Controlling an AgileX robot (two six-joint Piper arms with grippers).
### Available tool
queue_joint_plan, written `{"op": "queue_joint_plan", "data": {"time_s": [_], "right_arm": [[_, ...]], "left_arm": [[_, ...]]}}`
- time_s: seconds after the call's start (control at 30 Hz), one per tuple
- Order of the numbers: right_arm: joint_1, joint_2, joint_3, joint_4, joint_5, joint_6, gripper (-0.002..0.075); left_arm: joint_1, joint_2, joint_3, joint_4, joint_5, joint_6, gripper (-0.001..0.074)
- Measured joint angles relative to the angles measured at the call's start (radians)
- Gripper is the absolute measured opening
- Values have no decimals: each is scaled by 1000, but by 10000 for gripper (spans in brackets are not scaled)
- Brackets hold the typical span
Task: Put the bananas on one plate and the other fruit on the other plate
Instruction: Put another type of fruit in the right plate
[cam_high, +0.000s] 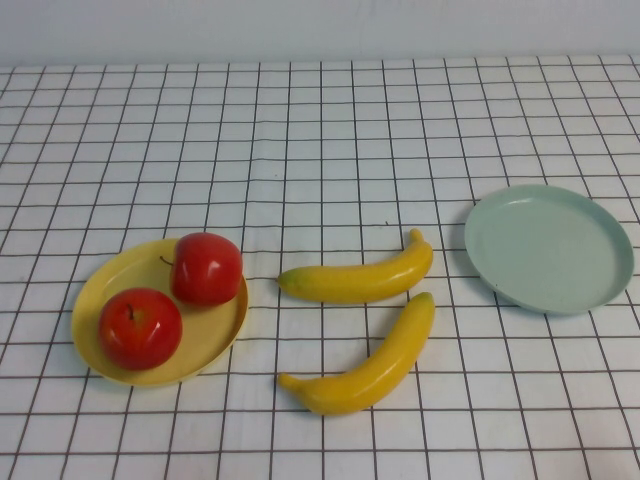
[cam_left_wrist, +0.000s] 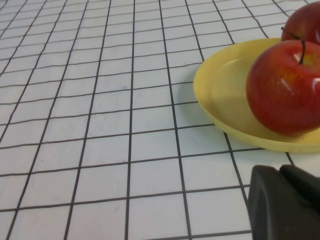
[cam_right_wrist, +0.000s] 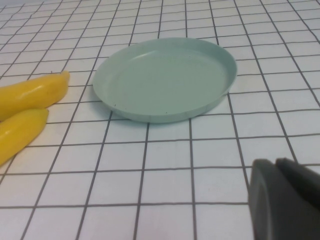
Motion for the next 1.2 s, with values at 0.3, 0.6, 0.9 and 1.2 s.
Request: {"op": "queue_joint_plan", "data": {"time_s": [0.3,0.6,0.9,1.2], "right_arm": [[0,0,0,13,0,0,-16],[0,6,-399,45,268,0,-16],[0,239,-718,186,620,-110,-16],[0,581,-709,454,711,-372,-16]], "left_arm": [[0,-2,0,1,0,-4,-2],[0,-2,0,1,0,-4,-2],[0,-2,0,2,0,-8,-2],[0,-2,0,2,0,-8,-3]]}}
